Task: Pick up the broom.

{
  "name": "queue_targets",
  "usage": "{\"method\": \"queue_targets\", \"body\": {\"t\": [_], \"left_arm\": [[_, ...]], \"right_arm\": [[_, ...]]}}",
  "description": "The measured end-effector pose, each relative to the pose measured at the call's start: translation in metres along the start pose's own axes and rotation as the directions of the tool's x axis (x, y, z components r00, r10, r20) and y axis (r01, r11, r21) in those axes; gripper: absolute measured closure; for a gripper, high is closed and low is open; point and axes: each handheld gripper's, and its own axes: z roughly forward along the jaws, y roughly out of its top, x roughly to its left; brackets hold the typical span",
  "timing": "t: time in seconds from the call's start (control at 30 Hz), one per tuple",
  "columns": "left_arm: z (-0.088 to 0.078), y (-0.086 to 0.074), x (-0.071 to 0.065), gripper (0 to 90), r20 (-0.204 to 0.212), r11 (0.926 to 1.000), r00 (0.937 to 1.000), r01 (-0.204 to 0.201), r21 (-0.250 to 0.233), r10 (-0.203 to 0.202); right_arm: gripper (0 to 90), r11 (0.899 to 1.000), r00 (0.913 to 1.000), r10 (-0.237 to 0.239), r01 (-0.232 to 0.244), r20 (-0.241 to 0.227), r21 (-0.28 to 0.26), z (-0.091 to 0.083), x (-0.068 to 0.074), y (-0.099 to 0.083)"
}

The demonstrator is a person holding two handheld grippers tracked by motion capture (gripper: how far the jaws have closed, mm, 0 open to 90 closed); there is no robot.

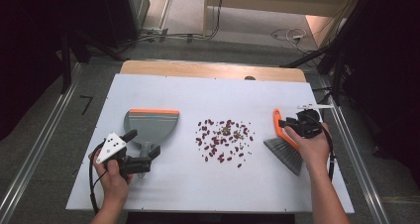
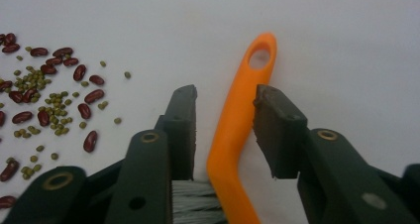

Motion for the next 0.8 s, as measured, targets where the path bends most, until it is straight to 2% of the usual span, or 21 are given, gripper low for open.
{"method": "queue_targets", "body": {"t": [0.07, 0.17, 0.23, 0.43, 0.57, 0.67, 0.73, 0.77, 0.8], "left_arm": [[0.0, 0.0, 0.0, 0.0, 0.0, 1.0, 1.0, -0.002, 0.001, 0.002], [0.001, 0.0, 0.0, 0.0, -0.001, 1.0, 1.0, -0.001, 0.005, 0.001], [0.001, 0.0, -0.001, 0.0, 0.0, 1.0, 1.0, -0.003, 0.006, 0.003], [0.0, 0.0, -0.001, 0.0, 0.001, 1.0, 1.0, -0.003, 0.007, 0.003], [0.0, -0.001, 0.0, 0.0, 0.002, 0.9999, 1.0, -0.005, 0.009, 0.005], [0.0, -0.001, 0.0, 0.0, -0.003, 0.9999, 1.0, -0.006, 0.012, 0.006], [0.0, -0.001, 0.0, 0.0, -0.004, 0.9999, 1.0, -0.005, 0.01, 0.005], [0.0, -0.001, -0.001, 0.0, -0.004, 1.0, 1.0, -0.004, 0.009, 0.004], [0.0, -0.001, -0.001, 0.0, -0.004, 1.0, 1.0, -0.005, 0.007, 0.005]], "right_arm": [[64.0, 0.998, 0.9987, 0.045, -0.044, -0.023, 0.04, 0.002, 0.0, -0.001], [62.6, 0.996, 0.9999, 0.01, -0.011, 0.01, 0.093, 0.009, 0.003, -0.002], [60.8, 0.994, 0.9995, 0.026, -0.027, 0.017, 0.11, 0.012, 0.002, -0.003], [60.3, 0.99, 0.9991, 0.032, -0.035, 0.027, 0.139, 0.02, 0.0, -0.006], [61.0, 0.983, 0.9981, 0.008, -0.02, 0.062, 0.181, 0.028, 0.003, -0.01], [62.8, 0.984, 0.996, -0.003, -0.013, 0.089, 0.176, 0.03, 0.006, -0.012], [62.2, 0.981, 0.9895, -0.055, 0.028, 0.134, 0.191, 0.032, 0.014, -0.012], [62.3, 0.98, 0.986, -0.068, 0.037, 0.152, 0.197, 0.032, 0.016, -0.012], [62.4, 0.98, 0.9867, -0.064, 0.034, 0.149, 0.196, 0.032, 0.016, -0.012]]}}
